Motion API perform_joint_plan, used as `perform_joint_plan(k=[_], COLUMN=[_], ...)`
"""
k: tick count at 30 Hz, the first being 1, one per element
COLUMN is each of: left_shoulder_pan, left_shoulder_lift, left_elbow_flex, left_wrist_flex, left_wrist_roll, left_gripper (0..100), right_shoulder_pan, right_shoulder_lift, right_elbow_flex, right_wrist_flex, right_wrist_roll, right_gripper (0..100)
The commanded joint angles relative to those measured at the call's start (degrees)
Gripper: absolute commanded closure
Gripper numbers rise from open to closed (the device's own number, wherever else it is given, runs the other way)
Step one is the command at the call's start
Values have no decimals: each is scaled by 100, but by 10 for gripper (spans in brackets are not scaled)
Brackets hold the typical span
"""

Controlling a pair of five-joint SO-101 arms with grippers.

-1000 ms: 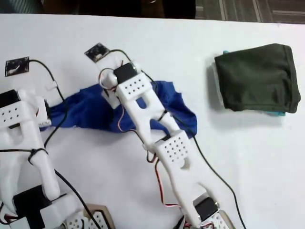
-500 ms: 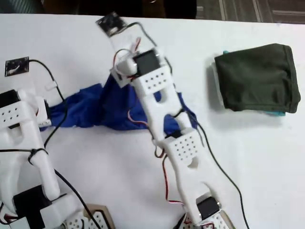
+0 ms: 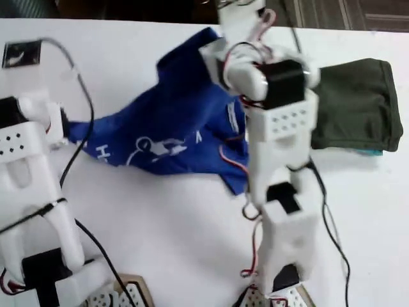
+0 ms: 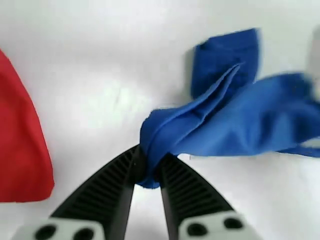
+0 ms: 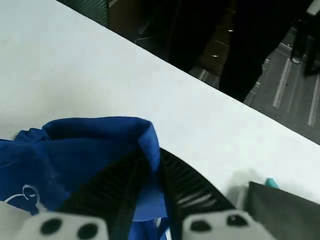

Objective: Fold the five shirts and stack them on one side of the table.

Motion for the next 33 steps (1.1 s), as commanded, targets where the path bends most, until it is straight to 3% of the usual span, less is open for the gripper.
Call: perform_joint_plan(k=[1, 11, 17, 22, 33], left_shoulder_pan=[396, 273, 308, 281, 264], left_shoulder_lift=[-97, -114, -229, -1108, -2426], left_elbow_flex=[-1218, -2264, -2308, -2571, -1429], left_wrist_flex=[624, 730, 730, 730, 677], left_wrist_roll=[44, 677, 1064, 1073, 1046], left_gripper=[974, 974, 974, 974, 974], right_shoulder_pan=[163, 919, 945, 954, 936], right_shoulder_lift=[-1279, -3802, -4251, -4321, -5156], right_elbow_flex=[642, 1723, 1899, 1837, 1846], right_wrist_flex=[119, 110, 101, 101, -48], right_wrist_roll=[62, 299, 299, 299, 615], right_gripper=[981, 981, 981, 981, 981])
